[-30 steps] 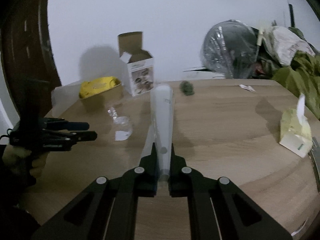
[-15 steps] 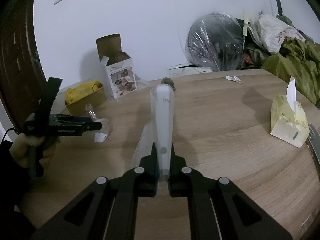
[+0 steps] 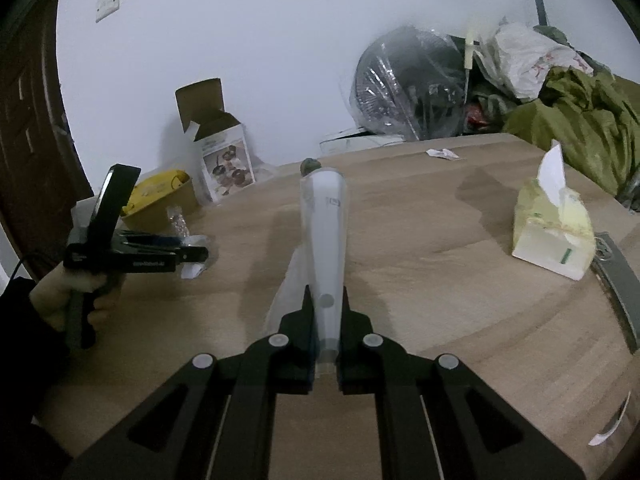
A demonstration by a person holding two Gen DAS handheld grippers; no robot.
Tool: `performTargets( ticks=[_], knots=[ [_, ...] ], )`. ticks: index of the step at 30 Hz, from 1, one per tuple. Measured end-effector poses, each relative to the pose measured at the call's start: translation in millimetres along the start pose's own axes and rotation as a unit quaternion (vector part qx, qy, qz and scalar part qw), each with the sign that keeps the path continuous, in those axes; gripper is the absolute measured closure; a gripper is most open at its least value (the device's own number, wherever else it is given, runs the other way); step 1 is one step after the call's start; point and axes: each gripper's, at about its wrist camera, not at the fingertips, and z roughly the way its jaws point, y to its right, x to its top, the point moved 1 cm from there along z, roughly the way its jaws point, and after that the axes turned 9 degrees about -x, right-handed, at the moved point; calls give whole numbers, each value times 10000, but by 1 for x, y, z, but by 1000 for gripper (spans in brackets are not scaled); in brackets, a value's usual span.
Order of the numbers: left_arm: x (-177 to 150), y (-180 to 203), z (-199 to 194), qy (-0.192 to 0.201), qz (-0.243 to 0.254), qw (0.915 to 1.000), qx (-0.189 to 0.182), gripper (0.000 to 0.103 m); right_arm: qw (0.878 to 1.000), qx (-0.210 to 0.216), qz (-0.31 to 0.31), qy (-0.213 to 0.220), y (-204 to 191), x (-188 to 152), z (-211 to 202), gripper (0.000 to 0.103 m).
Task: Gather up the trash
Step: 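Grasp the clear plastic bag with the left tool while the right tool holds the paper, then carry the paper sheet and plastic bag over the cream bucket with both tools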
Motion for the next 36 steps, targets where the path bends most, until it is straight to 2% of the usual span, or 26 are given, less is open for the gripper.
performTargets(
  ticks=[3,14,18,25,36],
  knots=[
    [-2,11,-7,107,128,9999,-14,71,9999,-70,-12,79,2,-2,-13,96],
    [-19,65,-54,526,587,9964,-301,72,9989,-339,31,314,9,-21,-68,96],
    [-31,90,-74,600,818,9931,-584,72,9981,-468,47,403,12,-30,-91,96],
    [-54,127,-97,770,1128,9868,-866,72,9961,-709,111,513,16,-53,-130,96],
    [-88,176,-110,830,1451,9770,-1321,72,9928,-1037,240,545,24,-95,-177,96]
  ],
)
